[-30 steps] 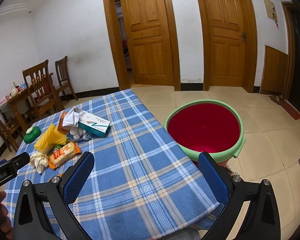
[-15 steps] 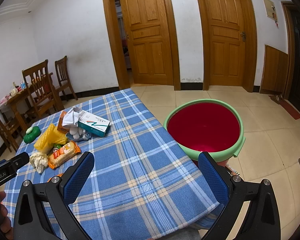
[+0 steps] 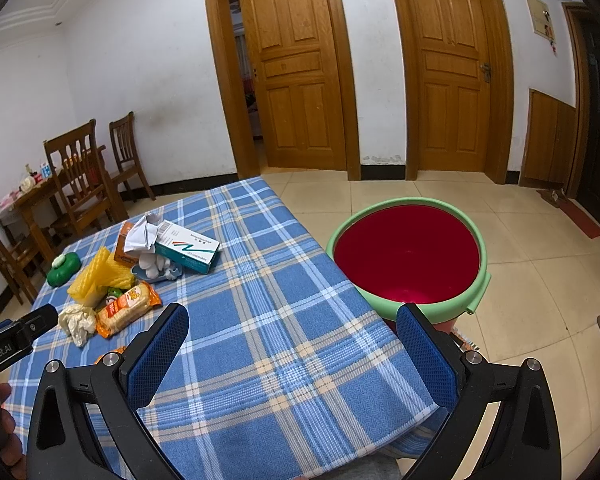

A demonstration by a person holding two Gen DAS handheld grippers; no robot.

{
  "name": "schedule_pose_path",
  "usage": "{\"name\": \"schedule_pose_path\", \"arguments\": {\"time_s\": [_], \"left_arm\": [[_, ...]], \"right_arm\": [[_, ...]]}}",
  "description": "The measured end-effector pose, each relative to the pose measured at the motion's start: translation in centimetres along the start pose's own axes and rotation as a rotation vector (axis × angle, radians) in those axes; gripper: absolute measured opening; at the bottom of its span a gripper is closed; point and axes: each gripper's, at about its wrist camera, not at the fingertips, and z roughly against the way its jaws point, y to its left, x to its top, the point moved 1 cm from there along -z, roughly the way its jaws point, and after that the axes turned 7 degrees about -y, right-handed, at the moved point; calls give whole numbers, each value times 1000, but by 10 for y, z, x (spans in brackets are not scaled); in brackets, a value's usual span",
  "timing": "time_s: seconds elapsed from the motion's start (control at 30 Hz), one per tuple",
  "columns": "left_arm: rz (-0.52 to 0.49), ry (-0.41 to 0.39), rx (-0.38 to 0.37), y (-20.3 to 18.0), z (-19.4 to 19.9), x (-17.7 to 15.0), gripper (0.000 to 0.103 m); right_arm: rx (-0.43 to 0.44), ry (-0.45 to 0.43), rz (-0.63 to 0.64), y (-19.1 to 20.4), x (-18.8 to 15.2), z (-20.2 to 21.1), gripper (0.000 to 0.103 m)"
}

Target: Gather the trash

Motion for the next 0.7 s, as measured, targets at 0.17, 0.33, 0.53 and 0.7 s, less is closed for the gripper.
{"name": "schedule_pose_path", "arguments": {"time_s": [0.17, 0.33, 0.53, 0.7], "left_arm": [[1, 0, 1, 0, 0, 0, 102], [2, 0, 1, 1, 1, 4, 102], [1, 4, 4, 3, -1, 3, 102], [2, 11, 12, 9, -10, 5, 102]], "right_arm": [[0, 1, 0, 0, 0, -1, 103], [-1, 2, 0, 0, 0, 0, 103], [-1, 7, 4, 0, 1, 0, 103], [4, 15, 16, 2, -6, -7, 103]]}}
